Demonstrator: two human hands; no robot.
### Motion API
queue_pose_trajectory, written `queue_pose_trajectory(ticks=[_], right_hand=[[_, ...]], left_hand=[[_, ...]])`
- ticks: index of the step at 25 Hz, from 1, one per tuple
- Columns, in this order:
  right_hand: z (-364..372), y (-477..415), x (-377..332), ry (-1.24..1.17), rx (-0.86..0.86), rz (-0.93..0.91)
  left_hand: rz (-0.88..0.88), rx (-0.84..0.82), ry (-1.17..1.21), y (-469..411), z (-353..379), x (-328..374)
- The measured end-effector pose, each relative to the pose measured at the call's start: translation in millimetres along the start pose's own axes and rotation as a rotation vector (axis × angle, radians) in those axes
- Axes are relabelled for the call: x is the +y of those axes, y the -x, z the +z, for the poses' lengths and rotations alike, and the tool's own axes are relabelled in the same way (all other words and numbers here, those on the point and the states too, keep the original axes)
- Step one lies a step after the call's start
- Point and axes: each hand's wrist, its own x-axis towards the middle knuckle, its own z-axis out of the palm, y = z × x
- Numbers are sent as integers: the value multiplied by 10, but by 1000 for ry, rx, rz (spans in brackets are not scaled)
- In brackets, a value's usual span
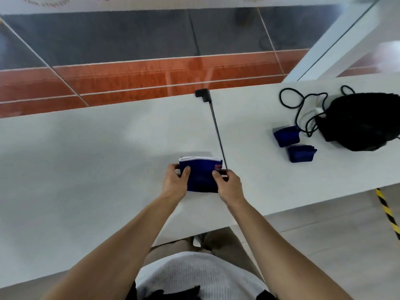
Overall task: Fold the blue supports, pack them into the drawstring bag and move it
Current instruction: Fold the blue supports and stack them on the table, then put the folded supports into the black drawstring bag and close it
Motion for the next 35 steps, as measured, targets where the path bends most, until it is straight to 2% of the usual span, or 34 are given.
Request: queue_pose_trajectory(ticks=[4,9,15,21,24,28,30,33,35], right_hand=[[-509,-182,116,25,114,25],[-1217,-574,196,10,143,136],[-1902,-987,251,84,96,9],[-2260,-1279,252,219,-120,-92],[-2417,-1339,260,313,-88,-283],[-2724,-1397,231,366,21,-518],[-2890,-1504,235,497,103,-584],[-3139,-1628,306,763,63,-552],[-3273,-1675,400,884,29,-550]], left_hand=[[49,-117,-73,-43,505,230],[45,-189,-131,-123,1213,521],[1,-15,-130,-84,1960,788],[-41,200,-233,60,2318,913],[-45,277,-347,54,2369,946],[106,373,-518,107,2433,1094],[207,420,-615,118,2489,1235],[393,442,-758,128,2677,1475],[505,373,-820,90,2881,1635]])
